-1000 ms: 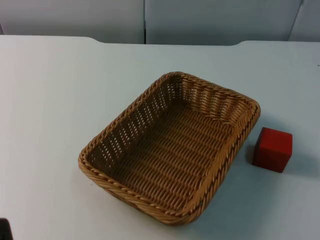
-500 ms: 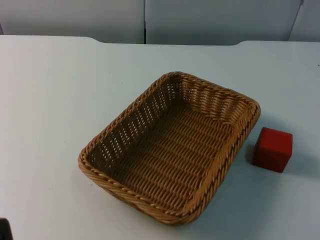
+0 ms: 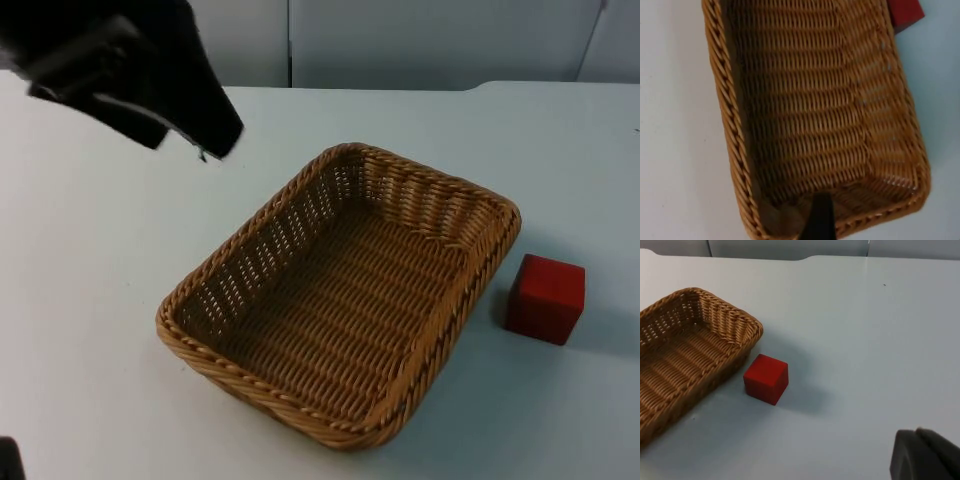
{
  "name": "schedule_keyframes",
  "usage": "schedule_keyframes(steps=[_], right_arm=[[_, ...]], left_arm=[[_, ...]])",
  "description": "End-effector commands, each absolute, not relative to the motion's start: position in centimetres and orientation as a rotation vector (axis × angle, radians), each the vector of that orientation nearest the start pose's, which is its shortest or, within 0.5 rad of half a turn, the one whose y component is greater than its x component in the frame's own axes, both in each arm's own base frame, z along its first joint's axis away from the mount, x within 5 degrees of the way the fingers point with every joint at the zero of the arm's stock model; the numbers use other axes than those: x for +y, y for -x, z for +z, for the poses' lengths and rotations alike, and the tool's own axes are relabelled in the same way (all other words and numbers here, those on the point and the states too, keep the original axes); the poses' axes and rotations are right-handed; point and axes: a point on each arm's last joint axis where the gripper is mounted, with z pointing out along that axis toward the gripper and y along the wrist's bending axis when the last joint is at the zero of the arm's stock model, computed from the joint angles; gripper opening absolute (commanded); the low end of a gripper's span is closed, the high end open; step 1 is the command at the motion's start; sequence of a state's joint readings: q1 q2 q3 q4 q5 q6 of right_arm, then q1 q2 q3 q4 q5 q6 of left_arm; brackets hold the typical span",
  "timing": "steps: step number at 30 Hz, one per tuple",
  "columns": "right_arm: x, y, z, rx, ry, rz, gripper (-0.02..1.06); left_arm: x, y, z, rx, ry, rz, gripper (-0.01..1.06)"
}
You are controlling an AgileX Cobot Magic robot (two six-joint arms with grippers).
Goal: Pick up the basket with the left hand and place the cube into the basket with the right hand.
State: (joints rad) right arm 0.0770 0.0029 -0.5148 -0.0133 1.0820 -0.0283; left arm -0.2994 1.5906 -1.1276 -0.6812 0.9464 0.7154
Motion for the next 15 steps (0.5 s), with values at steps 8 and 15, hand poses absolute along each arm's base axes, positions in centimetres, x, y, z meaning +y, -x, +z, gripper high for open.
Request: schedule_keyframes(steps=[8, 15], right_arm=[[-0.2, 0.7, 27.9, 2.049, 0.109, 0.008, 0.0], [-0.2, 0.7, 27.9, 2.049, 0.107, 0.009, 0.0]], left_arm=[[-16.5, -33.6, 17.7, 2.6, -1.069, -0.496, 0.7], [-16.6, -34.8, 14.1, 2.627, -1.037, -0.445, 0.7]])
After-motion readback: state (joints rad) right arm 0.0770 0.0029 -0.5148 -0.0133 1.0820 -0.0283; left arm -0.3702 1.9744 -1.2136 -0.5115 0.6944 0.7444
